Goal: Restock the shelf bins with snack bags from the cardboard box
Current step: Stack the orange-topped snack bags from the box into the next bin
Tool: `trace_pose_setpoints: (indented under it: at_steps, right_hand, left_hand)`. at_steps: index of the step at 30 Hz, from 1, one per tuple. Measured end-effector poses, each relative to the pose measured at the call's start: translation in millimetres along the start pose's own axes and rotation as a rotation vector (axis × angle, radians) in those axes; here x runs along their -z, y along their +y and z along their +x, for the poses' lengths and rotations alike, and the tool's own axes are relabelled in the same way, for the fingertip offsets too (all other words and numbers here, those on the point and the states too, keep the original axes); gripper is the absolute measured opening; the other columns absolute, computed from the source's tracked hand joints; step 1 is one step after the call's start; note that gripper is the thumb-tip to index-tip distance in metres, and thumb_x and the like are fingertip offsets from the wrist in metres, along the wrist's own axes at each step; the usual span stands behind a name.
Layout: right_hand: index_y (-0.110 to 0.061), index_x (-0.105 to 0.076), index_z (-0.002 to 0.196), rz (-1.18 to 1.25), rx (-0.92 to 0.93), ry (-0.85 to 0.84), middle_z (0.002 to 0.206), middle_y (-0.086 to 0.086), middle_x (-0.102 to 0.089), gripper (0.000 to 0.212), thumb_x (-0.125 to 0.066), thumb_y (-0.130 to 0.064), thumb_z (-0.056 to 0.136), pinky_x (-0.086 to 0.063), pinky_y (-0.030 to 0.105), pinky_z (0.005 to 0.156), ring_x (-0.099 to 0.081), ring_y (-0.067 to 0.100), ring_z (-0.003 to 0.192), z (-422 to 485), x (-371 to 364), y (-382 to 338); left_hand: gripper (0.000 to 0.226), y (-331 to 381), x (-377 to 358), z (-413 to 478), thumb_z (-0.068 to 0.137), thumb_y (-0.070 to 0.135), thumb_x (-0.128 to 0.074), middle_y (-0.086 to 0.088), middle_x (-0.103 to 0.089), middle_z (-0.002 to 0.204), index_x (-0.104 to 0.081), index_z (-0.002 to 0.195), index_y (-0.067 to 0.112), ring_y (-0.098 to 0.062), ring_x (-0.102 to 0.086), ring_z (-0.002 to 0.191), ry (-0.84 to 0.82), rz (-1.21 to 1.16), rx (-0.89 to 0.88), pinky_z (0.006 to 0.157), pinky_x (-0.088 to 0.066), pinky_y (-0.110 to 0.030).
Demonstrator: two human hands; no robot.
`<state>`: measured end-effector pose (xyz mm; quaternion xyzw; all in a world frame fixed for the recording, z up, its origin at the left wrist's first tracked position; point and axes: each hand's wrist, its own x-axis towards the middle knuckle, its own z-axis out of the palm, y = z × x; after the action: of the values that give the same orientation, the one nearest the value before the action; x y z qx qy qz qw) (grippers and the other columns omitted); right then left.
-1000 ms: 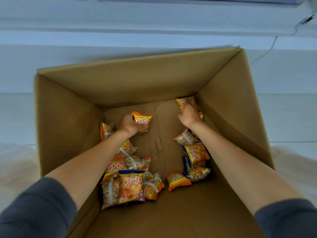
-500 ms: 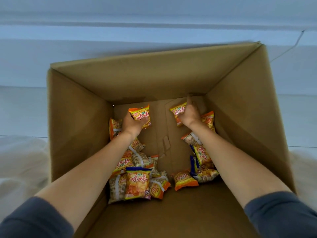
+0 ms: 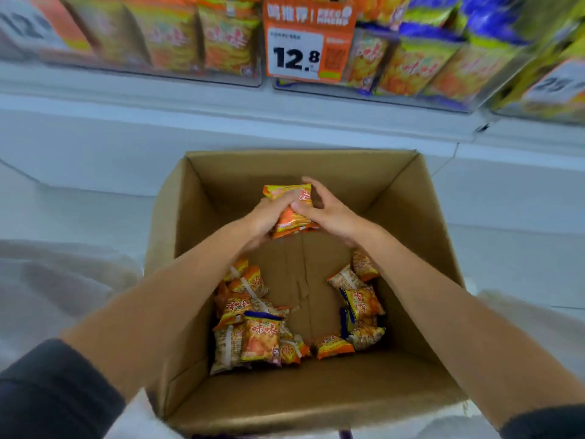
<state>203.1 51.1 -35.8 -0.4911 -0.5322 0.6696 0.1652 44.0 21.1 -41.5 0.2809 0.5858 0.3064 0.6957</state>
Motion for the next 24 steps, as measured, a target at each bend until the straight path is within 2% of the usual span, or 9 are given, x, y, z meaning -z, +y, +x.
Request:
trace_pose_setpoints:
  at_steps: [3, 4, 7, 9, 11, 14, 16, 21, 24]
  right_hand:
    - [-0.032, -0.02, 0.151, 0.001, 0.032, -0.027, 0.131, -0.002, -0.056, 0.078, -0.068, -0.025, 0.09, -0.046, 0.04, 0.105, -0.061, 0.017, 0.113, -16, -17, -50]
    - [-0.029, -0.02, 0.151, 0.013, 0.049, -0.038, 0.127, -0.002, -0.059, 0.08, -0.069, -0.022, 0.088, -0.045, 0.041, 0.105, -0.062, 0.017, 0.111, -18, -23, -69]
    - [-0.019, -0.027, 0.15, -0.093, 0.146, -0.025, 0.128, 0.004, -0.062, 0.096, -0.08, -0.03, 0.071, -0.046, 0.046, 0.105, -0.065, 0.02, 0.111, -18, -44, -124]
    - [-0.019, -0.025, 0.152, -0.191, 0.241, 0.026, 0.143, 0.008, -0.05, 0.101, -0.082, -0.037, 0.071, -0.042, 0.046, 0.108, -0.054, 0.021, 0.126, -13, -63, -161]
    - [-0.027, -0.009, 0.155, -0.252, 0.305, 0.056, 0.157, 0.002, -0.031, 0.115, -0.082, -0.049, 0.068, -0.036, 0.046, 0.112, -0.035, 0.019, 0.141, -7, -83, -199]
    - [-0.031, 0.002, 0.154, -0.205, 0.409, 0.022, 0.159, 0.0, -0.024, 0.111, -0.079, -0.034, 0.078, -0.043, 0.035, 0.107, -0.031, 0.017, 0.142, 14, -110, -249]
    - [-0.032, -0.001, 0.155, -0.239, 0.486, 0.073, 0.158, 0.001, -0.025, 0.102, -0.074, -0.026, 0.084, -0.048, 0.025, 0.096, -0.03, 0.016, 0.143, 33, -125, -278]
    - [-0.026, -0.006, 0.155, -0.138, 0.597, 0.163, 0.154, 0.003, -0.036, 0.099, -0.074, -0.02, 0.084, -0.036, 0.039, 0.113, -0.037, 0.016, 0.139, 100, -161, -338]
    - [-0.025, -0.006, 0.155, -0.118, 0.638, 0.206, 0.155, 0.003, -0.034, 0.098, -0.074, -0.022, 0.085, -0.035, 0.041, 0.113, -0.035, 0.017, 0.14, 142, -180, -358]
  left_hand:
    - [0.053, 37, 12, -34, 0.089, 0.05, -0.061, -0.013, -0.071, 0.112, -0.056, 0.128, 0.014, -0.026, -0.07, 0.099, 0.053, 0.102, -0.145, 0.081, -0.058, -0.039]
    - [0.057, 51, 18, -47, 0.087, 0.054, -0.062, -0.012, -0.072, 0.111, -0.056, 0.129, 0.015, -0.023, -0.071, 0.096, 0.061, 0.145, -0.199, 0.084, -0.058, -0.04]
    - [0.047, 93, 45, -88, 0.089, 0.059, -0.056, 0.0, -0.072, 0.105, -0.061, 0.12, 0.024, -0.013, -0.07, 0.092, 0.17, 0.383, -0.384, 0.083, -0.055, -0.028]
    - [0.044, 120, 70, -109, 0.088, 0.057, -0.059, 0.006, -0.07, 0.104, -0.06, 0.118, 0.024, -0.009, -0.067, 0.093, 0.31, 0.451, -0.527, 0.075, -0.05, -0.02]
    - [0.053, 147, 96, -125, 0.084, 0.054, -0.067, 0.01, -0.064, 0.106, -0.052, 0.125, 0.023, -0.008, -0.063, 0.096, 0.429, 0.462, -0.692, 0.074, -0.046, -0.017]
    - [0.079, 186, 139, -136, 0.083, 0.048, -0.072, -0.003, -0.056, 0.116, -0.034, 0.142, 0.013, -0.019, -0.057, 0.103, 0.55, 0.414, -0.761, 0.08, -0.05, -0.028]
    - [0.08, 214, 170, -136, 0.081, 0.05, -0.073, -0.013, -0.061, 0.118, -0.033, 0.138, 0.011, -0.027, -0.062, 0.104, 0.573, 0.421, -0.773, 0.086, -0.055, -0.043]
    - [0.068, 279, 239, -123, 0.077, 0.053, -0.073, -0.004, -0.067, 0.116, -0.049, 0.126, 0.013, -0.018, -0.065, 0.107, 0.568, 0.468, -0.911, 0.091, -0.055, -0.044]
    - [0.087, 305, 275, -108, 0.065, 0.078, -0.066, 0.004, -0.065, 0.118, -0.05, 0.13, 0.023, -0.016, -0.063, 0.109, 0.638, 0.544, -0.89, 0.094, -0.053, -0.044]
